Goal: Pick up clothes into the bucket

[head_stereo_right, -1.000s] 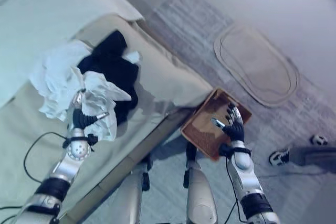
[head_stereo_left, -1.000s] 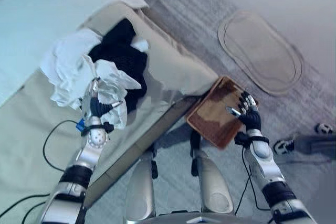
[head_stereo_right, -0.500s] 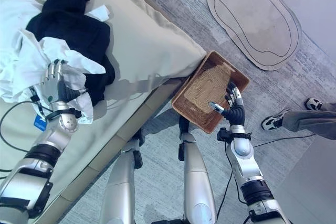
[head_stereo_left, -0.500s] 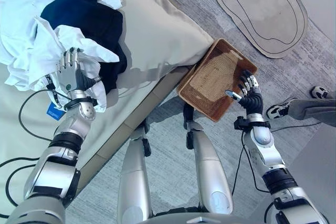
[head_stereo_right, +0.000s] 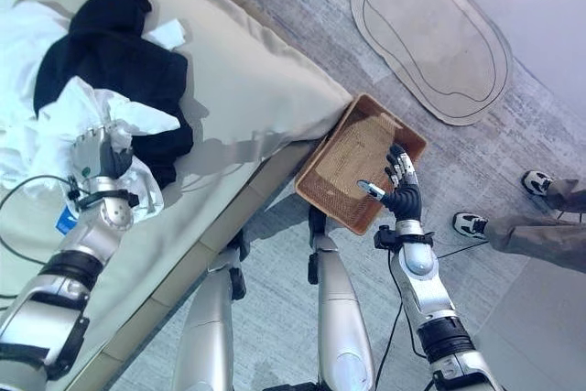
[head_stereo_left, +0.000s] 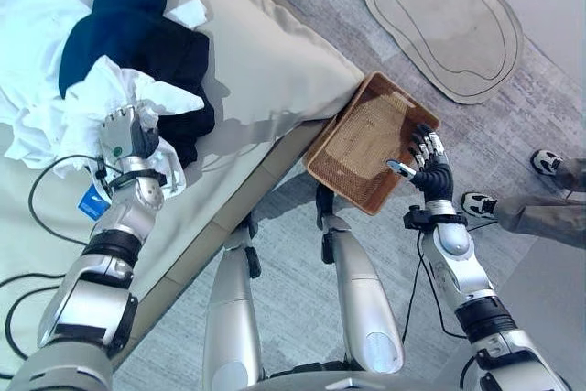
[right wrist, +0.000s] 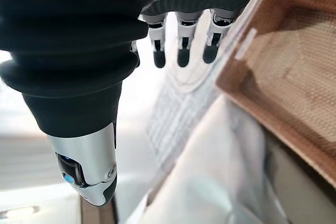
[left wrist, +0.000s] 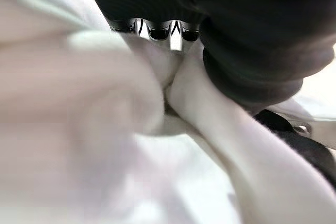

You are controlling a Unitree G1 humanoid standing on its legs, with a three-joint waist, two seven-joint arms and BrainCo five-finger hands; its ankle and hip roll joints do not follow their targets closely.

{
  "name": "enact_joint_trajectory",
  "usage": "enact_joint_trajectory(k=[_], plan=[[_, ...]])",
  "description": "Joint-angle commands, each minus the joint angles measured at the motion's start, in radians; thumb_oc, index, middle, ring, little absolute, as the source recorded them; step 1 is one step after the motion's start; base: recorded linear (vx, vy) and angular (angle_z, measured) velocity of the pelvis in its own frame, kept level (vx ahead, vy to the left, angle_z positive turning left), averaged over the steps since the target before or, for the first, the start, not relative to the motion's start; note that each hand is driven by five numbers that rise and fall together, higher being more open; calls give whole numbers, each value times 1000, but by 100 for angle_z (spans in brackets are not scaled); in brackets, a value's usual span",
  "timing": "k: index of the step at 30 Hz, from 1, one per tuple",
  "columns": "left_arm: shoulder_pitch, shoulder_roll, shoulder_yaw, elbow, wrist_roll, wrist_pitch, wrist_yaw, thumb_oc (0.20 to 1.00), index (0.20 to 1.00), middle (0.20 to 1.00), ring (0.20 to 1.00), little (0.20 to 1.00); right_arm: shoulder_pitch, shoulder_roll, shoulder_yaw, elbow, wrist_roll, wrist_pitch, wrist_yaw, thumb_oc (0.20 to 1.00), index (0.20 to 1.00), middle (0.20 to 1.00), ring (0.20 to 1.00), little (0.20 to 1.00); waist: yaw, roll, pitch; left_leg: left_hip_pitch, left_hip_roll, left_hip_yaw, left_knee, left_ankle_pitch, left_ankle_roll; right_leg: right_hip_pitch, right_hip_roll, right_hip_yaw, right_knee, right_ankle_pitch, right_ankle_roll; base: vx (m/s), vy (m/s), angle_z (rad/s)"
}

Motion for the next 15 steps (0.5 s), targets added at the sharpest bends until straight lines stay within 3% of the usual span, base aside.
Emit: enact_joint_trajectory(k=[1, 15], plan=[[99, -13, 24, -22, 31, -44, -5, 200, 200, 200, 200, 200, 92, -13, -19, -48, -25, -61, 10, 1000, 1000, 1000, 1000, 1000, 18, -1, -129, 0, 25, -11, 109, -99, -13, 100, -110, -42, -156, 114, 90, 65, -28, -5], [392, -32, 219, -386, 8, -144, -104, 200, 200, 200, 200, 200, 128, 2, -69, 29, -58, -5, 50, 1000, 1000, 1000, 1000, 1000, 93, 16, -192, 320, 0, -17, -92, -54, -20, 424, -118, -106, -304, 131, 98, 80, -33, 5]])
